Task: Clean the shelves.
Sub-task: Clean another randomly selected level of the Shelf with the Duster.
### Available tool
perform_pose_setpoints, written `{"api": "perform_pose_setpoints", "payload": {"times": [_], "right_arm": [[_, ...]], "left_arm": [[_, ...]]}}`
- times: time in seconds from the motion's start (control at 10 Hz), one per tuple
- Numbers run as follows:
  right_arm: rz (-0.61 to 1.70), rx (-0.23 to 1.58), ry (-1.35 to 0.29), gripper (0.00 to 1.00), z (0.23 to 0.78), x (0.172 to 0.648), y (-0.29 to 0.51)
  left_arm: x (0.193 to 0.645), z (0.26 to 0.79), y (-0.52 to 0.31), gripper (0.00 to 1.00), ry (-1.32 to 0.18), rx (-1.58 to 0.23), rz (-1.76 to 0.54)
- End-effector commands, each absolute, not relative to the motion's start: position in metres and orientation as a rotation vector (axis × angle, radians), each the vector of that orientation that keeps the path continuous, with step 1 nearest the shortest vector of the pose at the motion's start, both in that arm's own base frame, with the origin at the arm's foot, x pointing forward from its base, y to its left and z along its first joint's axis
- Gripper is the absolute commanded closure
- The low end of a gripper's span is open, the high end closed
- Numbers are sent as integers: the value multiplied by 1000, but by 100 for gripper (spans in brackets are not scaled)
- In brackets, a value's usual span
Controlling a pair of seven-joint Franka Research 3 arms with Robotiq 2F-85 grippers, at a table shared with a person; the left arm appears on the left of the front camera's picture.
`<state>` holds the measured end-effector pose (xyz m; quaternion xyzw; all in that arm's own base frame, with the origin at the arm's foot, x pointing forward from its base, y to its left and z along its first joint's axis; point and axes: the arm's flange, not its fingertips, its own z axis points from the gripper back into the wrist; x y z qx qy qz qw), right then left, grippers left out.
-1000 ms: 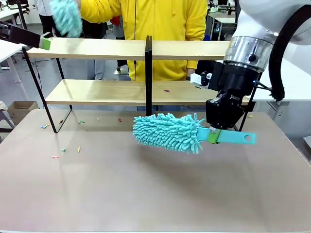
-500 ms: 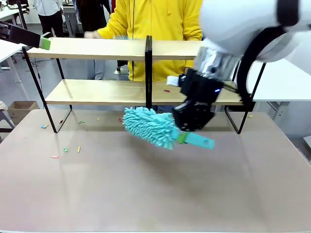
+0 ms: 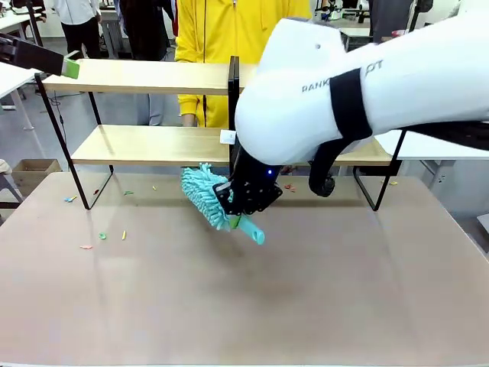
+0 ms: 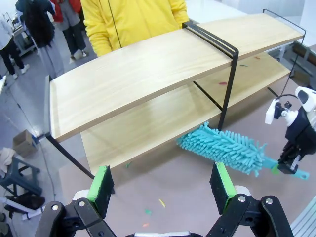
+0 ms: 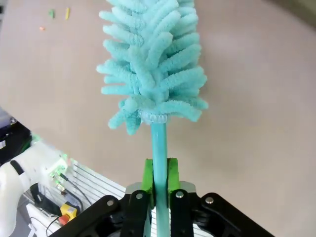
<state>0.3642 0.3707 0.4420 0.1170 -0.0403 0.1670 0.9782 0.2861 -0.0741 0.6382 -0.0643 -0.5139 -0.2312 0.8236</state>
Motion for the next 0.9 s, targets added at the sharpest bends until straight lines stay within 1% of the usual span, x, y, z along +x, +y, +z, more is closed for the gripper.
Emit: {"api": "perform_pose_setpoints", "payload": {"times": [0.0, 0.1, 0.3, 0.4, 0.6, 0.7, 0.8], "right_arm": [[314, 193, -82, 87, 447, 373, 374], [336, 236, -81, 87, 442, 364, 371], [336, 236, -81, 87, 442, 364, 371], [340, 223, -71, 87, 436, 369, 371], [335, 214, -145, 87, 425, 391, 394], [333, 238, -163, 87, 417, 396, 403], [280, 213, -192, 87, 409, 402, 407]], "left_arm": [[286, 639, -74, 0, -1096, -131, -488], [286, 639, -74, 0, -1096, -131, -488], [286, 639, -74, 0, -1096, -131, -488], [286, 639, -74, 0, -1096, -131, -488], [286, 639, -74, 0, -1096, -131, -488], [286, 639, -74, 0, -1096, -131, -488], [286, 639, -74, 0, -1096, -131, -488]]}}
